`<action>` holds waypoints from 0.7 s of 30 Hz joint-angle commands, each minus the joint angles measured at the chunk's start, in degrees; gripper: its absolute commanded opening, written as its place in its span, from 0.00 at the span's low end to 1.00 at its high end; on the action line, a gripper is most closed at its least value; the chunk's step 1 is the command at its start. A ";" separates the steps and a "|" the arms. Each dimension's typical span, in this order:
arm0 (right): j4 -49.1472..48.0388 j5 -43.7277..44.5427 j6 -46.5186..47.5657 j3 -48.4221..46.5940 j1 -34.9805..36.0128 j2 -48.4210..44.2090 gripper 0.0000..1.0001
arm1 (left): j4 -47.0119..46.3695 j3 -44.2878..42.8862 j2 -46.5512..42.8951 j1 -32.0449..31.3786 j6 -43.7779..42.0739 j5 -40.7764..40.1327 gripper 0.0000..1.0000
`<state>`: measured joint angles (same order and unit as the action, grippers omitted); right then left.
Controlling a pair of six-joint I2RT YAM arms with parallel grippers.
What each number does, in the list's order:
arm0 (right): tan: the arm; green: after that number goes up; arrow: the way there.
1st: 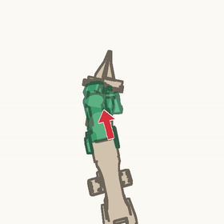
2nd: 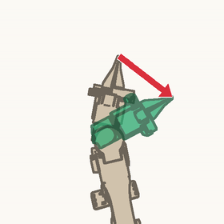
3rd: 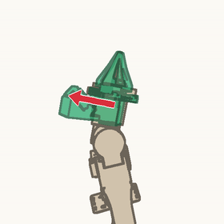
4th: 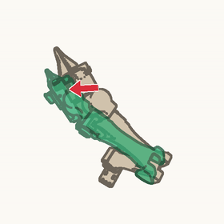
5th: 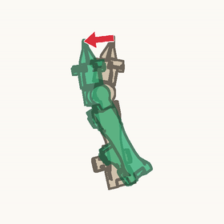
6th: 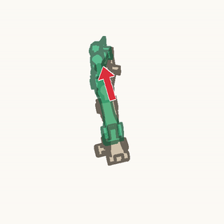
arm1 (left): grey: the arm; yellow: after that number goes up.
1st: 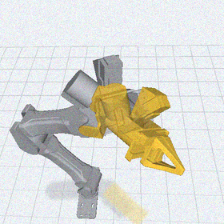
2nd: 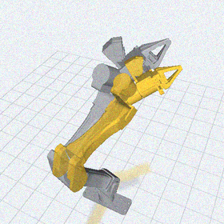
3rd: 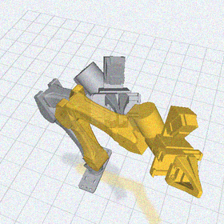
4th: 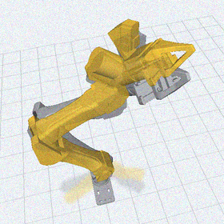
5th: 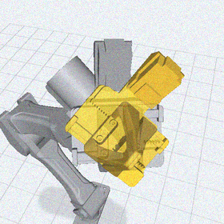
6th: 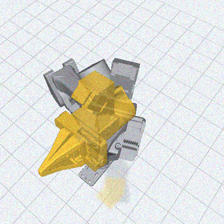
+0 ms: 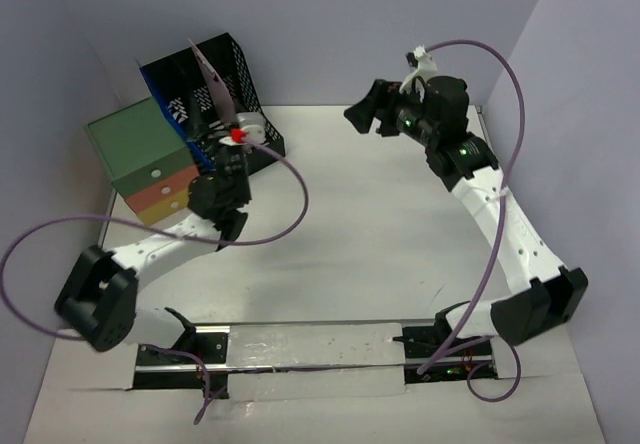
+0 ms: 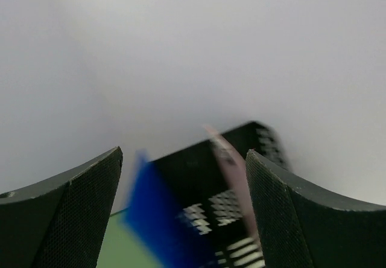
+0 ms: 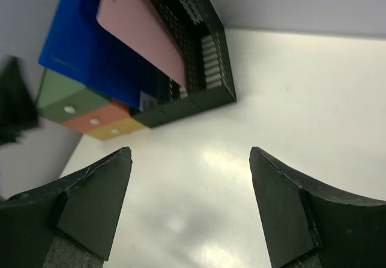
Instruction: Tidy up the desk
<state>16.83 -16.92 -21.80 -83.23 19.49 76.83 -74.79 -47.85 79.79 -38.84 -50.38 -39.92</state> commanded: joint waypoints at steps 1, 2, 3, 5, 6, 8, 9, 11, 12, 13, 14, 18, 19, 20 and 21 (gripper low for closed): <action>3.31 -0.77 1.37 6.03 -2.46 -6.37 0.86 | 0.14 5.28 -11.68 1.32 -4.25 -9.00 0.89; 4.19 -0.48 1.69 7.92 -3.19 -7.80 0.86 | 7.40 6.89 -15.32 1.81 -2.54 -10.20 0.89; 4.83 0.30 1.90 9.34 -3.53 -8.46 0.86 | 14.10 7.70 -18.12 2.51 0.01 -10.86 0.89; 6.27 2.12 2.26 12.23 -4.15 -10.62 0.86 | 26.81 9.34 -23.53 4.93 5.46 -12.04 0.88; 6.61 2.71 2.50 13.48 -4.61 -11.33 0.86 | 32.34 10.18 -25.40 6.66 9.99 -12.23 0.87; 7.15 4.09 3.07 17.31 -5.06 -13.09 0.86 | 48.67 10.13 -31.92 8.91 18.29 -8.13 0.84; 7.42 4.87 3.42 19.54 -5.25 -14.06 0.86 | 58.07 9.98 -35.93 10.68 24.88 -5.20 0.82; 7.69 6.45 3.95 21.77 -5.52 -16.17 0.86 | 73.38 10.23 -40.81 10.89 32.93 -0.36 0.82; 7.69 6.93 4.07 23.27 -5.70 -17.25 0.87 | 79.44 10.12 -43.52 10.89 35.51 4.17 0.84; 7.69 7.34 4.18 24.49 -5.83 -18.08 0.87 | 83.94 10.15 -45.68 10.94 37.34 7.52 0.85; 7.66 7.73 4.15 25.77 -5.87 -18.75 0.87 | 87.14 10.52 -48.27 10.98 38.43 9.68 0.85; 6.79 9.55 2.88 29.63 -5.96 -21.11 0.87 | 94.12 14.71 -57.75 12.40 39.82 14.16 0.85; 6.07 10.27 2.16 30.19 -5.96 -21.51 0.87 | 94.21 17.01 -58.96 12.88 39.50 14.24 0.85; 5.61 10.90 1.78 30.72 -5.96 -21.54 0.87 | 94.13 18.24 -60.28 13.41 39.07 14.41 0.85; 5.25 12.41 1.51 31.49 -5.96 -21.54 0.87 | 94.29 19.47 -62.17 14.51 38.63 14.92 0.85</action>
<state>25.65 -9.13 -19.30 -53.36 13.89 57.24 9.06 -32.94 21.54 -26.75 -15.20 -30.49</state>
